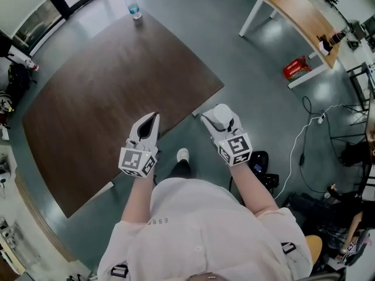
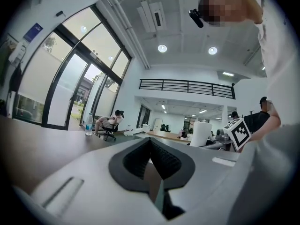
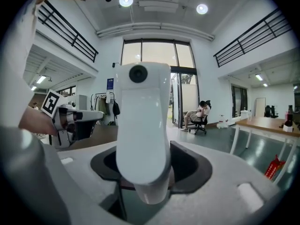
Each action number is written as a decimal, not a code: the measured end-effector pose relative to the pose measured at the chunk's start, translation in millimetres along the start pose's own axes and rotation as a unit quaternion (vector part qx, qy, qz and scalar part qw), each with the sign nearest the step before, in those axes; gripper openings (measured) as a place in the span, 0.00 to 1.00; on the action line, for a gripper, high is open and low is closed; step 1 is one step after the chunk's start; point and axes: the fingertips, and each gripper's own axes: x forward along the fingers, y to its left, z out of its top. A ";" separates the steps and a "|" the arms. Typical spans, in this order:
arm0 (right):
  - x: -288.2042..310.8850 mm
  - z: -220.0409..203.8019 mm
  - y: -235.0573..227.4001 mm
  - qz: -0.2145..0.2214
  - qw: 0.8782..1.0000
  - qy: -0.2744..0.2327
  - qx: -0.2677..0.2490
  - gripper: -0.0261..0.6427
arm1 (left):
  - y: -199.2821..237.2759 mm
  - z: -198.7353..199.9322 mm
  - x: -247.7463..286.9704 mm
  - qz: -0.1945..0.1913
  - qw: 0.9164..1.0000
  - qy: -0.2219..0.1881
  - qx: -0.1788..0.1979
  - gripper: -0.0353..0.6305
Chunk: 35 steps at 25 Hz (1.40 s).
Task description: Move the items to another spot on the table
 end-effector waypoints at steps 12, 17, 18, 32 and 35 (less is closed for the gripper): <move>114.5 29.1 -64.9 0.043 0.999 0.004 -0.017 0.41 | 59.3 3.1 76.6 0.035 0.999 0.009 -0.009 0.08; 165.1 32.3 -69.6 0.102 0.994 0.013 -0.032 0.41 | 82.6 5.2 89.9 0.089 0.996 0.001 -0.011 0.08; 175.0 32.9 -69.8 0.115 0.993 0.015 -0.035 0.41 | 87.9 5.7 92.3 0.102 0.995 -0.001 -0.012 0.08; 282.6 6.3 -78.7 0.241 0.967 0.045 -0.075 0.41 | 149.3 -10.8 113.3 0.248 0.968 -0.013 -0.021 0.08; 293.8 -2.2 -81.1 0.250 0.964 0.046 -0.076 0.41 | 156.1 -17.6 117.1 0.259 0.966 -0.012 -0.019 0.08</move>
